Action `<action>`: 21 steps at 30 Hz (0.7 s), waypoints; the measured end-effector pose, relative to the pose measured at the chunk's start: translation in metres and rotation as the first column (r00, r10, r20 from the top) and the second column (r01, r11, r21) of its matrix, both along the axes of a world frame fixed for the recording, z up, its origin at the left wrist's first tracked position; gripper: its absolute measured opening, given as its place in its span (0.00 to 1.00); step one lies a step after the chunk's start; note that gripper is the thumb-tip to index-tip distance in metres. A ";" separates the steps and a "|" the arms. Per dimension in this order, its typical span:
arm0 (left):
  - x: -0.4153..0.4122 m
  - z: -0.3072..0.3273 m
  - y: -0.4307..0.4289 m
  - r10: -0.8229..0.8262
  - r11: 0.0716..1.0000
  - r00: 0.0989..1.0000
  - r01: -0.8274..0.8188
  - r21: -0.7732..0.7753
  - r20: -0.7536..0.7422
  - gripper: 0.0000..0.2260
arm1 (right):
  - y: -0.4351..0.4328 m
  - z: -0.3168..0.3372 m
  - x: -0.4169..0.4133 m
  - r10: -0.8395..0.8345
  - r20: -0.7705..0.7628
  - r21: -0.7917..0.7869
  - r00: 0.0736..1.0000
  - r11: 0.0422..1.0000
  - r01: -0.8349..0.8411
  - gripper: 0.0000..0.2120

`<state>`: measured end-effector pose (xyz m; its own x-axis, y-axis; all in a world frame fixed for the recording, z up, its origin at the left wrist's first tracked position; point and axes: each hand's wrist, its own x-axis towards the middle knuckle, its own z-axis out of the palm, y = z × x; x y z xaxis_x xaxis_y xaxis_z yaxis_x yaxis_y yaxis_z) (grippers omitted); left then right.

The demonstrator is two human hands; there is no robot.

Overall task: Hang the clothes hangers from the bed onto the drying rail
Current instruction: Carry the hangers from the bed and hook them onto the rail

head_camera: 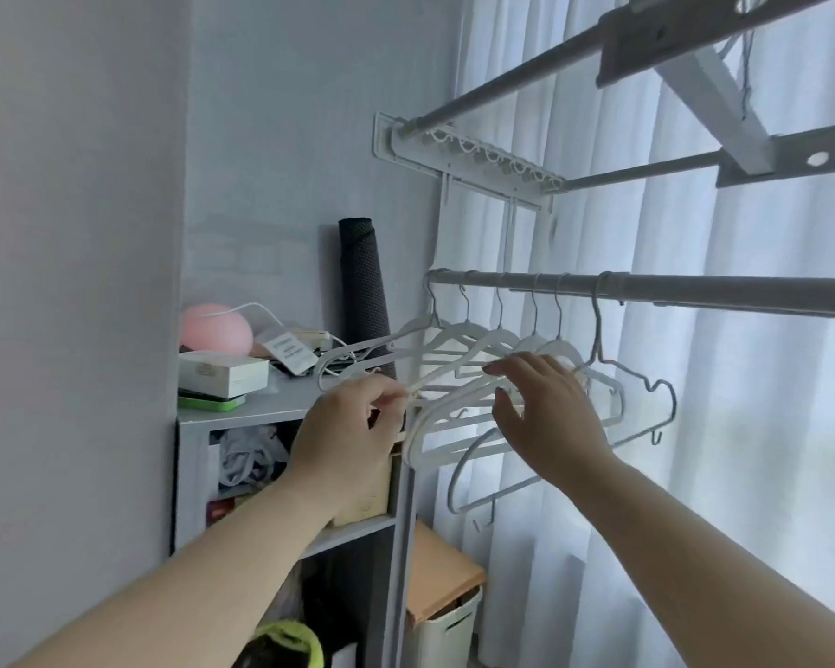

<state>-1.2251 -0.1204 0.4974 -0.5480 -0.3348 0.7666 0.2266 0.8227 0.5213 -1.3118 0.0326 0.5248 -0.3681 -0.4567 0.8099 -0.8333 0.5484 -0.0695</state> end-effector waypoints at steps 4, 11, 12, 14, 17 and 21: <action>0.047 -0.025 -0.043 0.180 0.978 0.978 -0.189 0.089 0.102 0.07 | -0.034 -0.011 0.038 0.135 0.113 0.195 0.984 0.968 -0.155 0.15; 0.188 -0.098 -0.110 0.378 0.881 0.851 -0.451 0.141 0.363 0.15 | -0.097 -0.038 0.121 0.215 0.235 0.385 0.948 0.875 -0.293 0.13; 0.215 -0.109 -0.118 0.408 0.855 0.822 -0.497 0.150 0.398 0.16 | -0.108 -0.044 0.136 0.241 0.263 0.381 0.934 0.864 -0.330 0.13; 0.277 -0.132 -0.128 0.446 0.800 0.758 -0.576 0.168 0.477 0.16 | -0.129 -0.059 0.170 0.289 0.335 0.372 0.897 0.834 -0.408 0.13; 0.379 -0.166 -0.132 0.493 0.679 0.658 -0.700 0.221 0.570 0.15 | -0.162 -0.092 0.230 0.358 0.428 0.378 0.830 0.763 -0.525 0.13; 0.515 -0.208 -0.119 0.589 0.467 0.468 -0.862 0.195 0.659 0.12 | -0.203 -0.143 0.324 0.420 0.535 0.432 0.733 0.610 -0.665 0.12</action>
